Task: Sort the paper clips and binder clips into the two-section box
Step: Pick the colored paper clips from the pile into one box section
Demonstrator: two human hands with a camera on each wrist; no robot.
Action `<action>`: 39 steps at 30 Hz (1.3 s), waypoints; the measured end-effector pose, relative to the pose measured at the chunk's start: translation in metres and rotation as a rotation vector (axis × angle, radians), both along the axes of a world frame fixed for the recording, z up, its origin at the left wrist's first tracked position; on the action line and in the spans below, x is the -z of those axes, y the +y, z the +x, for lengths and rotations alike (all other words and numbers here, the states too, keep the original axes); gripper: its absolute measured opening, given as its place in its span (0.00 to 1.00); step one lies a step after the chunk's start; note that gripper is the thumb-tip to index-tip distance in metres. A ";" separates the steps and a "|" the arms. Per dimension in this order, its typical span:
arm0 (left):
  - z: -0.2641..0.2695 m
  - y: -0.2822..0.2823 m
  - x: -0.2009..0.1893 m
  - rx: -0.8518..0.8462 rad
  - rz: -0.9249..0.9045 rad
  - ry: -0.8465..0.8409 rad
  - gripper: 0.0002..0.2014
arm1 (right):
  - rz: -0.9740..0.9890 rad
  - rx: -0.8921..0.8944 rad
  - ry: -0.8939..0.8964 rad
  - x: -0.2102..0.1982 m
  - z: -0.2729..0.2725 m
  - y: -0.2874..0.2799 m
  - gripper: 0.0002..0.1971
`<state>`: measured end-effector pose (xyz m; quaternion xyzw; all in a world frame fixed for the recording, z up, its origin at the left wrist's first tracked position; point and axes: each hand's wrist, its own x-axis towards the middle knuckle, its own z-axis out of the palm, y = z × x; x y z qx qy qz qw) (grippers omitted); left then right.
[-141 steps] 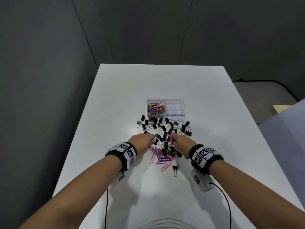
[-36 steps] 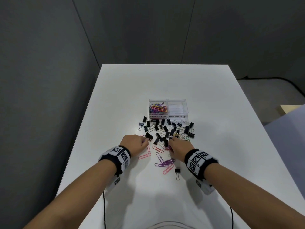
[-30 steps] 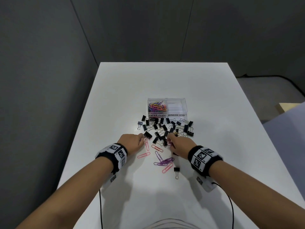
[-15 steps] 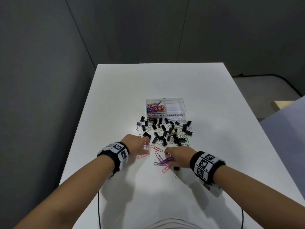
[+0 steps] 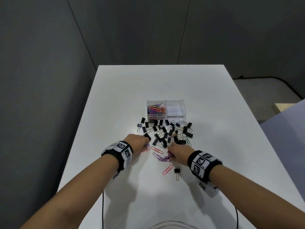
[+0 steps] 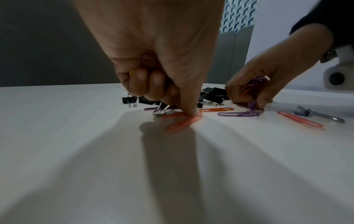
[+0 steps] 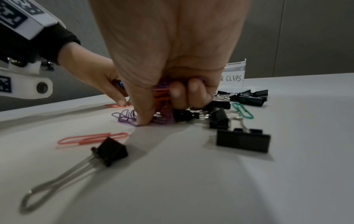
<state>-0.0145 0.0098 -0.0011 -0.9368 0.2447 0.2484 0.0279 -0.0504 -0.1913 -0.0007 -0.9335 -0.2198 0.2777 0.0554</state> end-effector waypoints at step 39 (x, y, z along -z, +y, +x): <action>-0.022 0.012 -0.001 -0.136 -0.013 0.042 0.18 | -0.038 -0.106 0.010 -0.007 -0.021 0.009 0.05</action>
